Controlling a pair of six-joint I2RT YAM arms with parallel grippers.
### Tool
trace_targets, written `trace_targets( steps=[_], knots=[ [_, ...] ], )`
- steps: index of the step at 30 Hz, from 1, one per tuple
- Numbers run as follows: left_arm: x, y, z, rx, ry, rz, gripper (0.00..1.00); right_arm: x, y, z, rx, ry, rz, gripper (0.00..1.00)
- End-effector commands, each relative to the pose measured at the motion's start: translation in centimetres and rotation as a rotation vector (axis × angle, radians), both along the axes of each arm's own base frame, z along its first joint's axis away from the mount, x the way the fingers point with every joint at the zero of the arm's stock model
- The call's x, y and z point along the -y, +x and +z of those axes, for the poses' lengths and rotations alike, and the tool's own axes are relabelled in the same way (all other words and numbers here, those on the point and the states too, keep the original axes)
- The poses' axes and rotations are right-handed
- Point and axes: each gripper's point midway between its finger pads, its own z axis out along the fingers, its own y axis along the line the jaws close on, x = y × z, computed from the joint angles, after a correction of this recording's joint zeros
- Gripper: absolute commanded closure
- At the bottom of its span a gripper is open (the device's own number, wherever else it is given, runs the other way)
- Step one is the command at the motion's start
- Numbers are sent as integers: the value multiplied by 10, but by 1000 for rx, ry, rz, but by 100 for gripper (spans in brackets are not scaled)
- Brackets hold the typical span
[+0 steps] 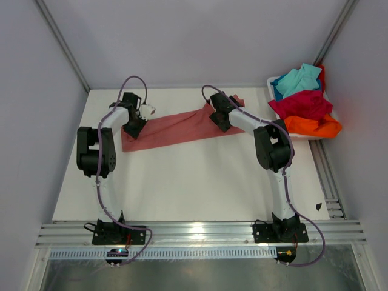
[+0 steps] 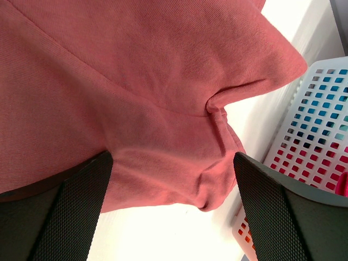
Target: Fold and stack the t-shirts
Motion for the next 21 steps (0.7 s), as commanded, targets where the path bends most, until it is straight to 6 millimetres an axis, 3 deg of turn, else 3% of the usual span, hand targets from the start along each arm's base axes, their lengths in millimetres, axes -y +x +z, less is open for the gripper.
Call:
trace_targets(
  steps=[1, 3, 5, 14, 21],
  knots=[
    [0, 8, 9, 34, -15, 8, 86, 6, -22, -16, -97, 6, -5, 2],
    [0, 9, 11, 39, -12, 6, 89, 5, -22, -17, -98, 7, -4, 2],
    [-1, 10, 12, 43, -5, 4, 99, 6, -22, -17, -97, 6, -6, 2],
    [0, 27, 27, 91, -7, 21, 100, 5, -22, -15, -95, 6, -4, 2],
    [-12, 47, 35, 147, 49, 64, 100, 7, -22, -16, -98, 2, -4, 2]
  ],
)
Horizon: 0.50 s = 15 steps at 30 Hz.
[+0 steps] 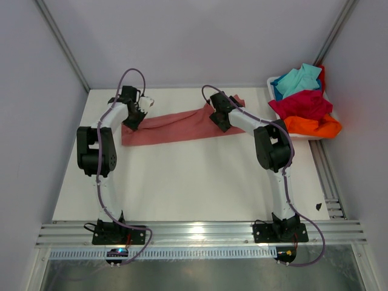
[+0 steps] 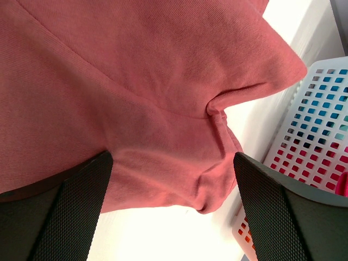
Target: Fold and stack the t-shirts
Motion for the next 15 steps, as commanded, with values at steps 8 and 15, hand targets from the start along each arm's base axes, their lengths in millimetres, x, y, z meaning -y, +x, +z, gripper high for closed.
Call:
trace_targets(
  steps=[8, 15],
  knots=[
    [-10, 24, 18, 74, 41, 31, 100, 7, -22, -14, -92, -1, -2, 2],
    [-12, 21, 15, 61, 48, 36, 79, 7, -23, -15, -94, -2, 0, 3]
  ],
)
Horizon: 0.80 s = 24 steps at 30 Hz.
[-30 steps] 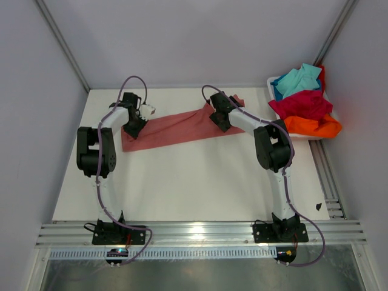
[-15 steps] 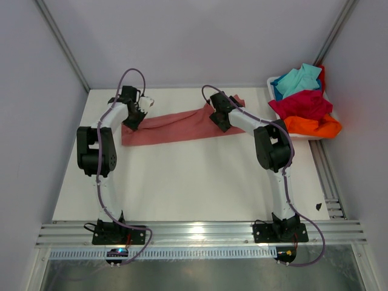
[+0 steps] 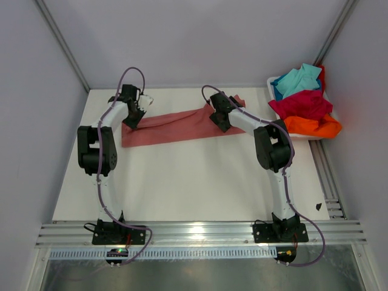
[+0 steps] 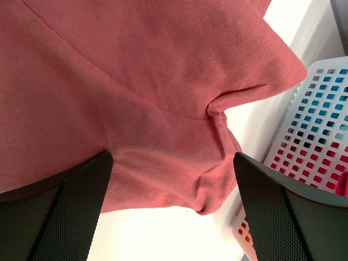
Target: Fold and stack the t-shirts
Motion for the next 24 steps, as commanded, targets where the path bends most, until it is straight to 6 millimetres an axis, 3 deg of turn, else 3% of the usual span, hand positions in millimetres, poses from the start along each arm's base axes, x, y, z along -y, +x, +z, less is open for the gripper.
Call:
trace_targets(
  steps=[1, 5, 6, 7, 8, 12, 24],
  knots=[
    [-4, 10, 11, 37, 9, 13, 79, 7, -22, -15, -94, -2, 1, 3],
    [-3, 9, 10, 32, 0, 11, 80, 7, -22, -15, -93, -3, 2, 3],
    [-2, 9, 10, 30, -5, 7, 84, 7, -22, -14, -92, -1, 1, 3],
    [-1, 8, 9, 28, -6, 7, 98, 7, -22, -15, -93, -3, 2, 3],
    [-1, 8, 10, 30, -6, 7, 100, 7, -21, -14, -92, -2, 0, 3],
    [-6, 10, 12, 43, 15, 16, 100, 7, -22, -15, -93, -2, -1, 3],
    [-22, 50, 22, 185, 95, 105, 100, 7, -22, -16, -97, -4, 2, 3]
  ],
)
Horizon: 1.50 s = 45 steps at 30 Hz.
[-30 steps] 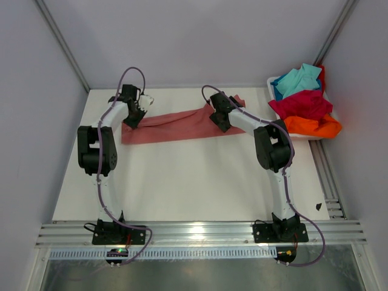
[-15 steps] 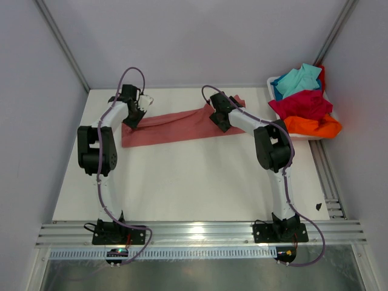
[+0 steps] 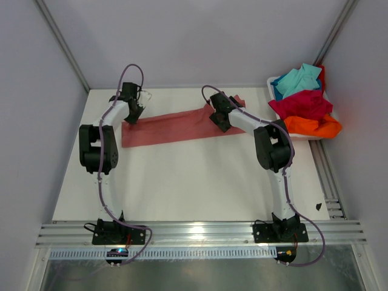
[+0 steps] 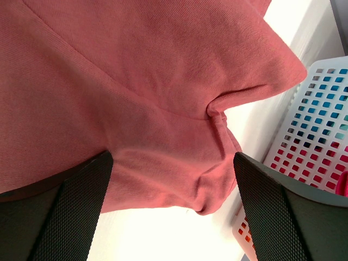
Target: Fold and stack the t-shirts
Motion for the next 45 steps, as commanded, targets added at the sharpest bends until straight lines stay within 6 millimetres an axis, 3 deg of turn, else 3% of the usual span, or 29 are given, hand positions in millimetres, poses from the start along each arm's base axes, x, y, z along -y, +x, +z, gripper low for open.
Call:
trace_targets(
  steps=[1, 11, 13, 14, 20, 23, 28, 30, 32, 38, 40, 45],
  knots=[
    [-14, 30, 18, 115, 52, 62, 100, 7, -22, -16, -97, -4, 1, 3],
    [-36, 64, 16, 225, 179, 131, 96, 6, -23, -15, -100, -1, 4, 3],
    [-39, 67, 15, 232, 206, 137, 85, 7, -23, -15, -100, 0, 3, 3],
    [-41, 70, 17, 240, 215, 142, 54, 6, -23, -16, -102, 1, 5, 3],
    [-50, 78, 18, 271, 302, 140, 17, 7, -23, -17, -106, 1, 5, 3],
    [-51, 81, 23, 286, 329, 144, 9, 6, -23, -17, -106, 2, 7, 3],
    [-44, 70, 36, 282, 272, 152, 9, 6, -23, -15, -103, 3, 5, 3],
    [-35, 60, 49, 281, 200, 152, 9, 6, -23, -15, -101, 3, 5, 3],
    [-26, 47, 50, 262, 133, 157, 8, 6, -23, -11, -93, 8, 2, 3],
    [46, -2, 64, 113, -244, -28, 6, 0, -19, 7, -54, 54, 11, 3],
    [64, -18, 62, 35, -336, -75, 5, 0, -21, 7, -65, 58, 8, 3],
    [91, -31, 54, -87, -468, -149, 4, 0, -18, 12, -59, 48, 10, 3]
  ],
)
